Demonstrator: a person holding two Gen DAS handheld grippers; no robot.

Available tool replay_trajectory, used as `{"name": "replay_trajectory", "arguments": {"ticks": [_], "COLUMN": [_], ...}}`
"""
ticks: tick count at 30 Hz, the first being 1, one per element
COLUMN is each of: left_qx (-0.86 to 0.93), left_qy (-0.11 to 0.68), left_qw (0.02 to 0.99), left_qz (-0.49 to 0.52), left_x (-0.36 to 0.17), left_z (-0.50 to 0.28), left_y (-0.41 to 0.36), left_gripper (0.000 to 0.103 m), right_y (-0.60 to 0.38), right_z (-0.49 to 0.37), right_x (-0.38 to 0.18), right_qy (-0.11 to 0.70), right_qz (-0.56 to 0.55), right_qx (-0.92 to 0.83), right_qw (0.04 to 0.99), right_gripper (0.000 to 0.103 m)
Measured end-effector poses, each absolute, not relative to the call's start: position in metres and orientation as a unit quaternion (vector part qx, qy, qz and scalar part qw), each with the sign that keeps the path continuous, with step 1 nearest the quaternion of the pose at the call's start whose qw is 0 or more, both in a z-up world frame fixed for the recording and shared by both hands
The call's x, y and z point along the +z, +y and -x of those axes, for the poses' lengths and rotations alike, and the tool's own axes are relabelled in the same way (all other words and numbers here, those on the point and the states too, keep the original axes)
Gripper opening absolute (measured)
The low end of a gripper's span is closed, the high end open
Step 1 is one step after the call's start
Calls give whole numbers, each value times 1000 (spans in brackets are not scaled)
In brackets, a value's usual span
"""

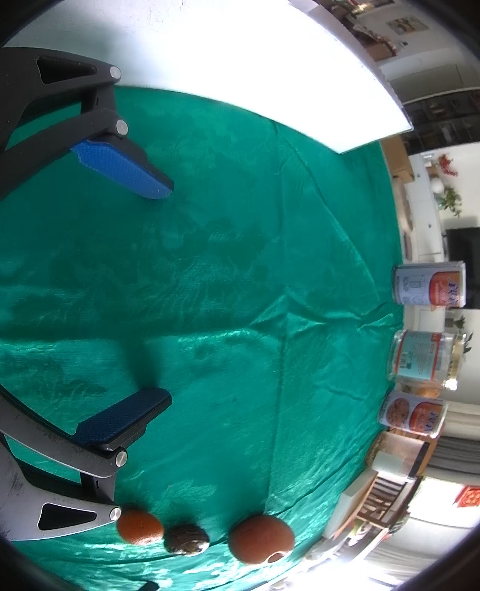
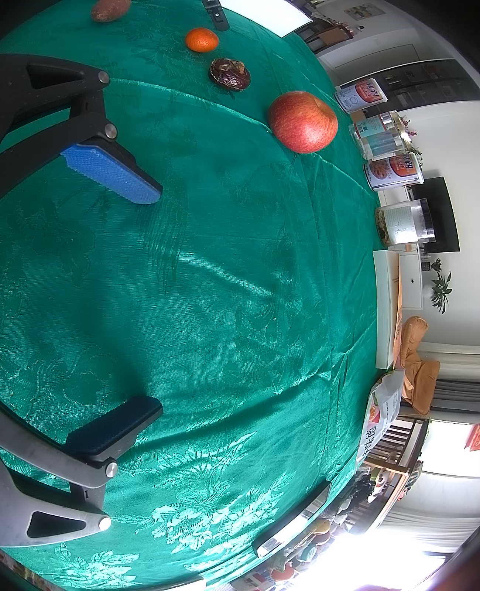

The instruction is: Organize fruits

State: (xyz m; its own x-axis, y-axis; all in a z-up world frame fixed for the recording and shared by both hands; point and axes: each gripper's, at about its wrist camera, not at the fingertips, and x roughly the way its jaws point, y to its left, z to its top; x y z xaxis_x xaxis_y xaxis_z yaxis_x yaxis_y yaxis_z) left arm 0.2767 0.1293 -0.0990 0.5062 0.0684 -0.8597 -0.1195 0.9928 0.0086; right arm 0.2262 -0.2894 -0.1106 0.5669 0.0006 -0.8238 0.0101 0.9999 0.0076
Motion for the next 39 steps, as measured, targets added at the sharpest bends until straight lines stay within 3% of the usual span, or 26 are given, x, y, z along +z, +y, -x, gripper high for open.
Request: {"name": "replay_trajectory", "arguments": {"ticks": [2,4,6,11,14,16,20,23,26,33,36,38,39], "left_qx": [-6,-117,-227,-346,-330,-315,-307,-293,-277,-130,-64,-51,-51], "left_qy": [501,493,481,459,463,471,491,477,464,451,448,447,447], "left_qw": [864,858,844,807,799,804,804,812,832,882,890,892,891], "left_qz": [51,80,63,-137,-196,-180,-136,-165,-126,34,57,54,52], "left_x": [-82,-62,-46,-46,-62,-68,-76,-81,-79,-76,-76,-77,-78], "left_z": [-260,-236,-208,-151,-145,-154,-166,-160,-156,-141,-131,-126,-125], "left_y": [128,118,96,17,-2,2,12,4,8,68,94,102,104], "left_gripper": [80,84,96,96,95,91,64,56,50,48,48,48,48], "right_y": [-289,-289,-289,-290,-289,-289,-289,-289,-289,-288,-257,-221,-201], "right_z": [-226,-226,-226,-226,-226,-226,-226,-226,-226,-221,-208,-209,-213], "right_x": [-111,-111,-111,-111,-110,-110,-110,-110,-110,-109,-98,-90,-86], "right_qy": [465,465,465,465,465,465,465,466,466,465,448,435,430], "right_qz": [-6,-6,-5,-5,-6,-6,-6,-6,-6,-17,-59,-30,-12], "right_qx": [-3,-3,-3,-3,-3,-3,-3,-3,-3,10,111,156,175], "right_qw": [885,885,885,885,885,885,885,885,885,885,885,887,886], "right_gripper": [103,103,103,103,103,103,103,103,103,103,102,101,95]}}
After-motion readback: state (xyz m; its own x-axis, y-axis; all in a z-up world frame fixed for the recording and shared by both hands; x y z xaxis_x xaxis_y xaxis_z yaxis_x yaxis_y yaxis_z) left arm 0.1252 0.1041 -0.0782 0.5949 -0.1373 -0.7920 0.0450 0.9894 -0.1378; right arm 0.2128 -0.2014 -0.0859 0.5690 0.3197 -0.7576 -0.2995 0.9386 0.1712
